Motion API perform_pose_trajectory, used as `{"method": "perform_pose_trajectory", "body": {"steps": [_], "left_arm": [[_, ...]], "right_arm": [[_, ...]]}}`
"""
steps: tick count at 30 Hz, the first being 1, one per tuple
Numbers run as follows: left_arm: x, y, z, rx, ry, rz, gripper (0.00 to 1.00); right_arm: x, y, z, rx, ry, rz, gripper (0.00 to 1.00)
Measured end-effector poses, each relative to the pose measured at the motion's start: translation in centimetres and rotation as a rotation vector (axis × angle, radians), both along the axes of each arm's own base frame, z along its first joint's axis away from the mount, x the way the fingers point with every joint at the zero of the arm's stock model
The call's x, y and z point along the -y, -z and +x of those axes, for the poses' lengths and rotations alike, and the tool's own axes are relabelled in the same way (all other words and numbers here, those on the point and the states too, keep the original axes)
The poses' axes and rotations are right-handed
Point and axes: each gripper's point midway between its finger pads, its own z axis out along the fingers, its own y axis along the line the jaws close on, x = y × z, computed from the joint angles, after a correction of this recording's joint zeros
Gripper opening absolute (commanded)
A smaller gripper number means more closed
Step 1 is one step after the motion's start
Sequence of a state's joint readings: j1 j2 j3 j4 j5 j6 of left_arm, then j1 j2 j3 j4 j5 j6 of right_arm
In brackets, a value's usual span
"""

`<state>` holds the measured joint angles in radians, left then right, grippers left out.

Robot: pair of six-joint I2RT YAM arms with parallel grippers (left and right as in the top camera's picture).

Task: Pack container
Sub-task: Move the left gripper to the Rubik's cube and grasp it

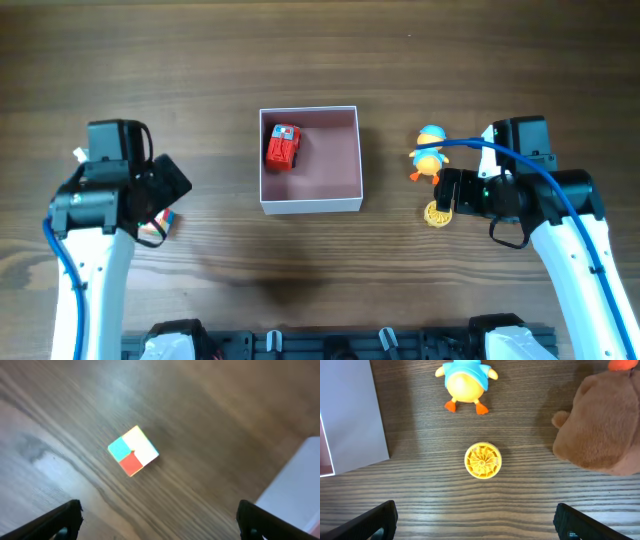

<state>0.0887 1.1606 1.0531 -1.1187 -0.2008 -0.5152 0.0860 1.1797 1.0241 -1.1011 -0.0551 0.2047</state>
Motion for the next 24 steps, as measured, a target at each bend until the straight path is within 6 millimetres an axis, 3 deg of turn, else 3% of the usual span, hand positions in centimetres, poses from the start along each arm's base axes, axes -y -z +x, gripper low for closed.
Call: {"method": "perform_pose_trajectory", "body": {"steps": [4,8,16,19,24], "left_arm": [[-1.9,4.1,-1.5,-0.076,-0.183,-0.063,1.0],[-3.3,7.5,-1.1,-0.084,-0.293,-0.148,1.0],[-3.5,14.6,1.2,-0.204,-0.324,-0.23,1.0],[-3.5,15.5,1.5,-0.211,-0.323,-0.238,0.98],[-3.6,15.6,1.9,-0.196,-0.328,-0.24,0.71]], "right_arm": [[0.0,0.0,0.0,-0.001,0.0,0.0,1.0],[0.0,0.0,0.0,-0.002,0.0,0.0,1.0],[0.0,0.1,-0.4,-0.019,0.0,-0.002,1.0],[0.0,0.2,-0.5,-0.023,0.0,-0.002,1.0],[0.1,0.2,-0.6,-0.026,0.0,-0.002,1.0]]}}
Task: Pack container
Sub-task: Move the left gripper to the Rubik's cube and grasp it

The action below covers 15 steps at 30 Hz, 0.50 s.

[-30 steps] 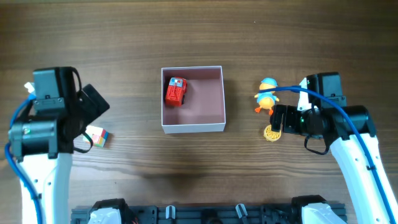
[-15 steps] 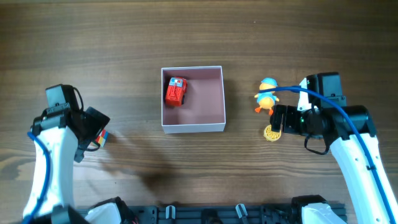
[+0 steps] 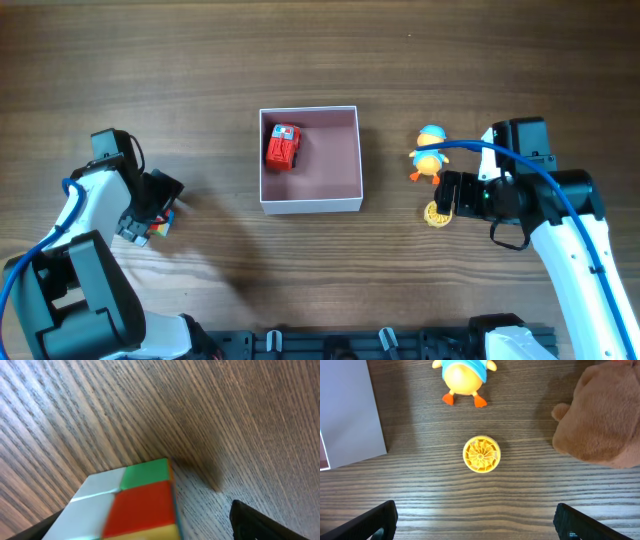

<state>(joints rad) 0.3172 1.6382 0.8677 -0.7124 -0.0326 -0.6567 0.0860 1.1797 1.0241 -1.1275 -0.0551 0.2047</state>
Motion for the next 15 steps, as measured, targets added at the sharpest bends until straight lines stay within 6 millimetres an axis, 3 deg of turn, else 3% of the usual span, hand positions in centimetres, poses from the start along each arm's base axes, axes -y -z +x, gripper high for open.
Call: {"method": "perform_pose_trajectory", "body": {"steps": [3,10,15], "left_arm": [[0.05,0.0,0.01,0.0,0.002,-0.003,0.53],[0.08,0.0,0.02,0.001,-0.001,-0.005,0.47],[0.28,-0.67,-0.4,-0.004,0.002,-0.006,0.14]], "right_arm": [[0.0,0.02,-0.05,-0.002,0.0,0.0,1.0],[0.0,0.02,-0.05,-0.003,0.0,0.0,1.0],[0.0,0.02,-0.05,-0.002,0.0,0.0,1.0]]}}
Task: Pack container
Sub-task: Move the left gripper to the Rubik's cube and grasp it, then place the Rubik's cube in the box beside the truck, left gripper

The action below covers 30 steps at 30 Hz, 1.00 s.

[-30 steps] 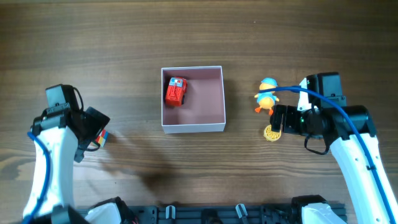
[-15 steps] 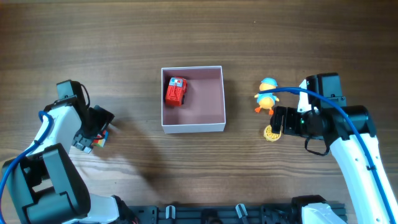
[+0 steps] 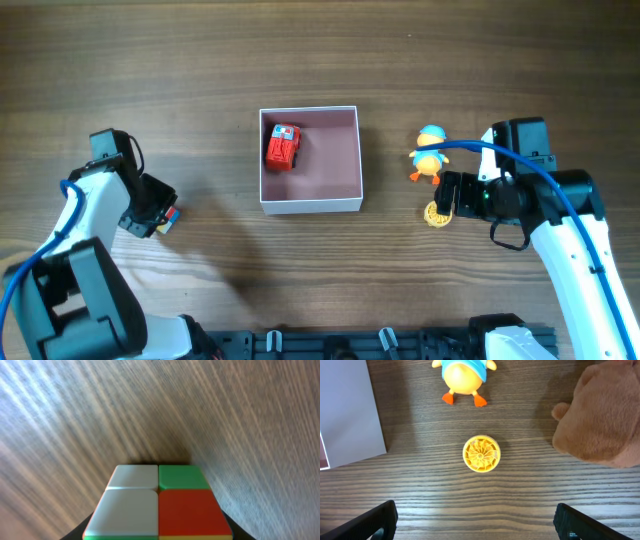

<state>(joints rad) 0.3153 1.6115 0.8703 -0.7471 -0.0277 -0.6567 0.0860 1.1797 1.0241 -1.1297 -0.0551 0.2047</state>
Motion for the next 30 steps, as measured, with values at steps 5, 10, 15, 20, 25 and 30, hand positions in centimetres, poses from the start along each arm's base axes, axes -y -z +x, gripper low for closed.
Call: {"method": "perform_pose_trajectory", "body": {"steps": [5,10,15,20,25,30], "left_arm": [[3.3,-7.6,3.4,0.145,0.199,0.057,0.04],[14.6,-18.9,8.8,0.519,0.652,0.146,0.04],[25.8,-19.5,10.4,0.668,1.004,0.174,0.04],[30.8,-9.9,12.3,0.52,1.135,0.167,0.04],[30.9,-4.3,12.7,0.408,1.153,0.168,0.16],[29.5,-4.2,14.0,0.417,1.112,0.177,0.79]], "right_arm": [[-0.1,-0.2,0.6,0.026,0.0,0.002,1.0],[-0.1,-0.3,0.8,0.035,0.0,0.003,1.0],[-0.1,-0.3,0.9,0.037,0.0,0.003,1.0],[-0.1,-0.3,0.9,0.038,0.0,0.004,1.0],[-0.1,-0.3,0.9,0.036,0.0,0.004,1.0],[-0.1,-0.2,0.8,0.035,0.0,0.003,1.0]]}}
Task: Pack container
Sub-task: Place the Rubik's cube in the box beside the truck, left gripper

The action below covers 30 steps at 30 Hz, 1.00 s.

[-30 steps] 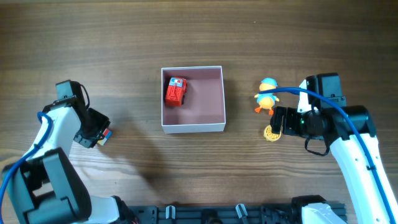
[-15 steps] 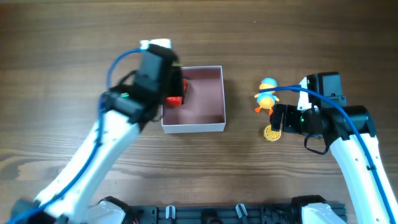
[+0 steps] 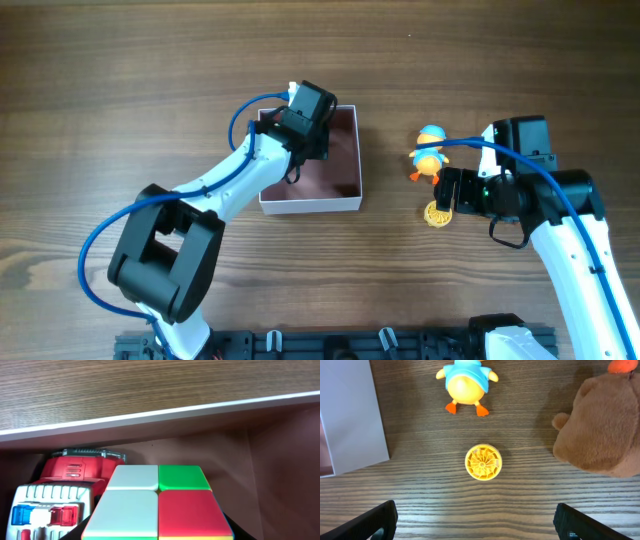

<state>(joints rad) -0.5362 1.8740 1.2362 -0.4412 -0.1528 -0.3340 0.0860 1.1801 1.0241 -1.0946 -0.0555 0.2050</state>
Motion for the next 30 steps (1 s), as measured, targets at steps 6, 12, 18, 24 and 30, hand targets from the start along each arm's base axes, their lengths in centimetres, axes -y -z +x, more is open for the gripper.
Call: {"method": "perform_pose_trajectory", "body": {"steps": [6,12,18,24,30], "left_arm": [[0.0,0.0,0.0,0.001,0.005,0.003,0.84],[0.3,-0.3,-0.1,0.006,0.013,0.0,0.87],[2.2,-6.9,-2.4,0.091,0.091,-0.047,1.0],[-5.9,-13.7,-6.7,0.059,-0.101,-0.054,1.0],[-16.9,-13.8,-7.8,-0.06,-0.466,-0.134,1.0]], "right_arm": [[0.0,0.0,-0.1,-0.005,0.0,0.0,1.0],[0.0,0.0,-0.1,-0.006,0.0,0.0,1.0],[0.0,0.1,-0.2,-0.008,0.0,-0.001,1.0],[0.0,0.1,-0.3,-0.014,0.0,-0.001,1.0],[0.0,0.2,-0.1,-0.009,-0.008,-0.003,1.0]]}}
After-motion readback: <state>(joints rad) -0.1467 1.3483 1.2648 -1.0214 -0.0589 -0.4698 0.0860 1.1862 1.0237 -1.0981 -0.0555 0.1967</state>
